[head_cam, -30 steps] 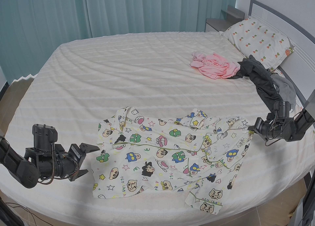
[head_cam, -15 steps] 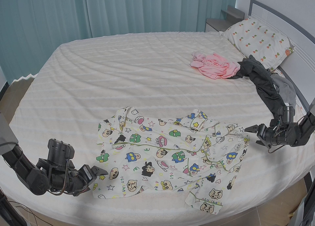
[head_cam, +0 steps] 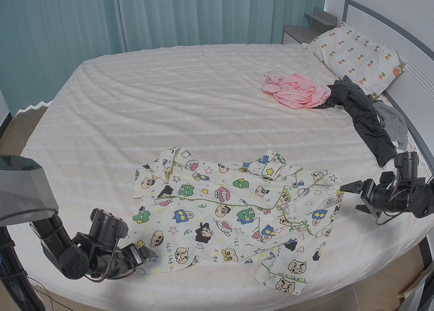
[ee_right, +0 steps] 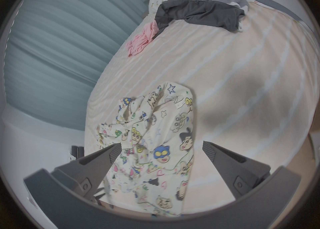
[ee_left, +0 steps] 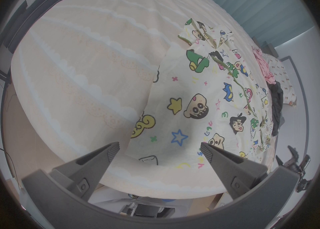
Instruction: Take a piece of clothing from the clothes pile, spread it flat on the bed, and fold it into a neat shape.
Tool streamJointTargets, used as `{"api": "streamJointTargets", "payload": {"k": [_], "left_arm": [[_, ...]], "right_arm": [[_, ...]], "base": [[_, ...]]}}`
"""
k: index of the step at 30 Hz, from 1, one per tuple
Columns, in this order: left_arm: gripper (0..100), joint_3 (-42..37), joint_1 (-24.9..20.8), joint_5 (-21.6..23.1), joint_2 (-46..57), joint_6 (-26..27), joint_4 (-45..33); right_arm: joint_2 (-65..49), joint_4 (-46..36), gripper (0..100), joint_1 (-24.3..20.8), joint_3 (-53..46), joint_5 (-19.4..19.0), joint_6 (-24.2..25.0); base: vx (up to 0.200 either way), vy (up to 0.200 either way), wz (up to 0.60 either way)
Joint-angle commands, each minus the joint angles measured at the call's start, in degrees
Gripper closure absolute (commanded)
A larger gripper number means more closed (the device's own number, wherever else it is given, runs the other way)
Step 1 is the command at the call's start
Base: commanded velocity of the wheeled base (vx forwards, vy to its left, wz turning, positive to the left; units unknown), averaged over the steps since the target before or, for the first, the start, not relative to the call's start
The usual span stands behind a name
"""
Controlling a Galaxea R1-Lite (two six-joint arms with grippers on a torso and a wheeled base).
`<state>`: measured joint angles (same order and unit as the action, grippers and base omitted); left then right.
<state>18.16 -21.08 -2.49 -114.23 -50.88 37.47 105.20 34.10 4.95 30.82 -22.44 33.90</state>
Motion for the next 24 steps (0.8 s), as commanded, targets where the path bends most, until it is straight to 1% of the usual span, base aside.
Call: {"api": "streamJointTargets", "payload": {"k": [1, 3, 5, 8, 9, 10, 11, 15, 16, 17, 19, 24], "left_arm": [[0, -0.15, -1.42, -2.17, -5.66, -0.44, 3.04], [0, -0.15, -1.51, -2.08, -6.01, -1.06, 3.66], [0, 0.03, -1.42, -2.26, -6.36, -1.59, 4.36], [0, 0.12, -1.6, -2.26, -6.54, -2.73, 6.3], [0, 0.12, -1.6, -2.26, -6.54, -2.73, 6.3], [0, 0.12, -1.86, -2.26, -6.8, -3.26, 7.09], [0, 0.12, -1.86, -2.35, -6.8, -3.43, 7.35], [0, 0.12, -1.95, -4.19, -6.89, -3.61, 7.53], [100, 0.12, -1.95, -4.19, -6.98, -3.61, 7.53], [100, 0.21, -1.95, -4.19, -7.15, -3.7, 7.53], [100, 0.21, -2.04, -4.28, -7.33, -3.61, 7.53], [100, 0.03, -1.95, -4.63, -8.03, -3.52, 7.53]], "right_arm": [[-9.4, 0.0, 0, -7.76, -3.4, 5.3, 9.6], [-10.72, 0.0, 0, -9.96, -4.27, 9.08, 11.71], [-10.72, 0.18, 0, -12.51, -6.38, 11.54, 11.8], [-10.28, 3.17, 0, -15.41, -8.14, 15.15, 11.71], [-10.28, 3.17, 0, -15.41, -8.14, 15.15, 11.71], [-9.93, 5.54, 0, -17.43, -9.55, 18.31, 11.63], [-9.67, 6.6, 0, -17.87, -9.99, 18.93, 11.63], [-6.24, 12.13, 0, -18.22, -13.77, 16.55, 11.54], [-5.54, 13.54, 0, -18.4, -14.38, 16.38, 11.54], [-4.13, 17.41, 0, -18.57, -15.7, 16.38, 11.27], [-2.02, 22.15, 0, -18.57, -17.37, 16.47, 10.57], [3.6, 30.85, 0, -18.57, -21.15, 16.38, 9.87]], "base": [[0.0, 0.0, 0.0], [0.0, 0.0, 0.0], [0.0, 0.0, 0.0], [0.0, 0.0, 0.0], [0.0, 0.0, 0.0], [0.0, 0.0, 0.0], [0.0, 0.0, 0.0], [0.0, 0.0, 0.0], [0.0, 0.0, 0.0], [0.0, 0.0, 0.0], [0.0, 0.0, 0.0], [0.0, 0.0, 0.0]]}}
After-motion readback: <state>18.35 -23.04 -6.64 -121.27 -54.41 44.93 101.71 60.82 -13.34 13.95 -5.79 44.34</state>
